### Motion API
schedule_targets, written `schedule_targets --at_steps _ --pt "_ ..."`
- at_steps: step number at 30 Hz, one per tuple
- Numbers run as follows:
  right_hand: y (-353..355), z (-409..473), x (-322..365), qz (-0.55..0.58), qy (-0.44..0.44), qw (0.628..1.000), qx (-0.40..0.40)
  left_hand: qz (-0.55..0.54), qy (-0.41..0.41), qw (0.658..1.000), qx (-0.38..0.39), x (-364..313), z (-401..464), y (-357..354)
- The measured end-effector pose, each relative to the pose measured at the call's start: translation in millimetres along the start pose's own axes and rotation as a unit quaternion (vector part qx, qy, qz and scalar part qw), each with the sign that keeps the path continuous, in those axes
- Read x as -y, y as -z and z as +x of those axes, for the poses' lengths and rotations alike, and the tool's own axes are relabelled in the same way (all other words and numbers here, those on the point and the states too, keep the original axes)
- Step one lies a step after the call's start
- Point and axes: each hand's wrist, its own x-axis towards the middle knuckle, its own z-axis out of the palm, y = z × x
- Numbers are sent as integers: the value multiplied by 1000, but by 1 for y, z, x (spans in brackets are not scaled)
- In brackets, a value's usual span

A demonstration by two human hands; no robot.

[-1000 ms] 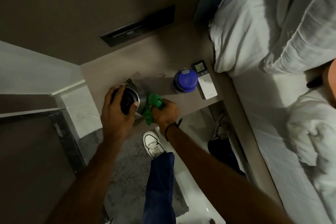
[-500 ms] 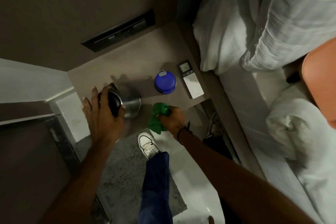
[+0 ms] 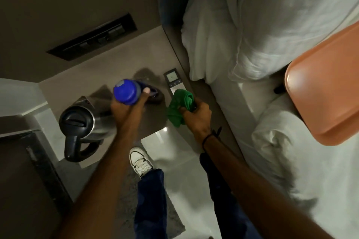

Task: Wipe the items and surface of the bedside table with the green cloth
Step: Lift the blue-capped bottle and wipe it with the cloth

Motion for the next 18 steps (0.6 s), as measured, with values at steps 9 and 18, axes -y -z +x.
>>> schedule_targets --at_steps 9,18 --pt "-54 -42 32 -111 258 960 22 -215 116 970 -3 9 -28 47" --pt "-70 -40 52 -165 266 948 58 -189 67 979 37 10 -26 78"
